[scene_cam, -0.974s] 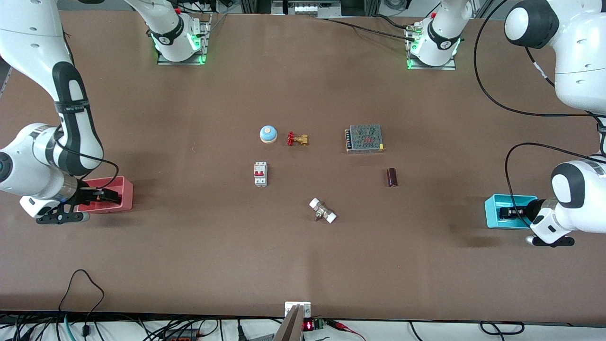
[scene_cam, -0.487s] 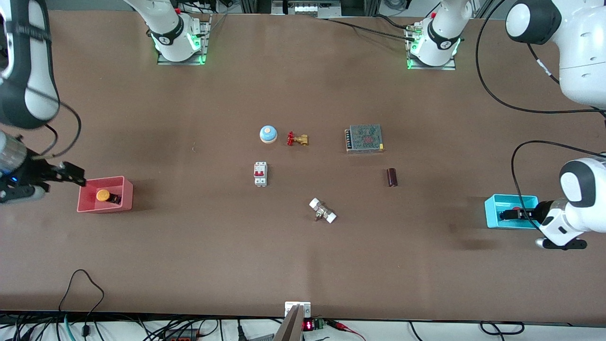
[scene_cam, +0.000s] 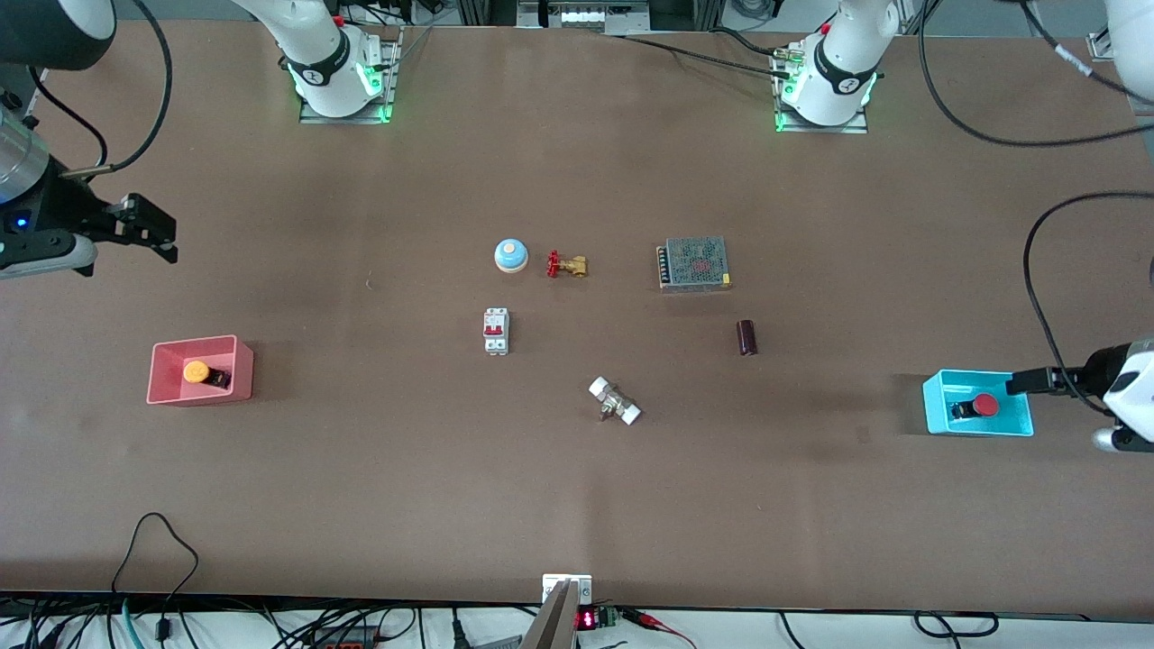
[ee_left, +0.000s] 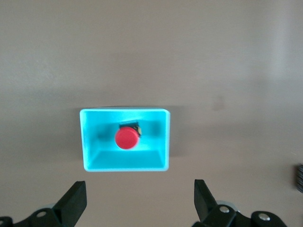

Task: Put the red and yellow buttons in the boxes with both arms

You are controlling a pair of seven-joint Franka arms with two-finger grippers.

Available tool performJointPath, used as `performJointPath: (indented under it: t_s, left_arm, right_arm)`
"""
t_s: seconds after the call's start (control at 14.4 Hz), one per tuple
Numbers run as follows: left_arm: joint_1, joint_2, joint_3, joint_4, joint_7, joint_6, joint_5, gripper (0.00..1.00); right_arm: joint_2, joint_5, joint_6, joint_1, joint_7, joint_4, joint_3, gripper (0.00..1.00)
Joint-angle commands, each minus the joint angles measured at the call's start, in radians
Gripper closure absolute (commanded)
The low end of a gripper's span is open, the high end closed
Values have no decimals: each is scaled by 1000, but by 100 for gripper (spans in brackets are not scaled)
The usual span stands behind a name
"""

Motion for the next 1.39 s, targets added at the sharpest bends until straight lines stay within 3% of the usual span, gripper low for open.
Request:
performJointPath:
  t_s: [0.0, 0.14, 0.35, 0.49, 0.63, 1.32]
  left_arm:
    - [-73, -192, 6, -181, -61, 19, -6, 0]
    - [-130, -261, 11, -203, -171, 8, -11, 0]
    - [-185, -333, 21, -235, -189, 5, -33, 0]
    - [-256, -369, 95, -237, -199, -22, -44, 0]
    - [-250, -387, 93, -229, -227, -73, -70, 0]
    - [-225, -432, 61, -234, -270, -151, -58, 0]
  right_arm:
    - [-5, 0, -12, -47, 12, -12, 12, 0]
    - [-2, 0, -12, -47, 6, -4, 7, 0]
    - [13, 6, -6, -73, -16, 15, 9, 0]
    - [12, 8, -10, -109, -19, 15, 53, 0]
    - [12, 9, -12, -136, -16, 16, 82, 0]
    - [7, 11, -42, -131, -5, 16, 81, 0]
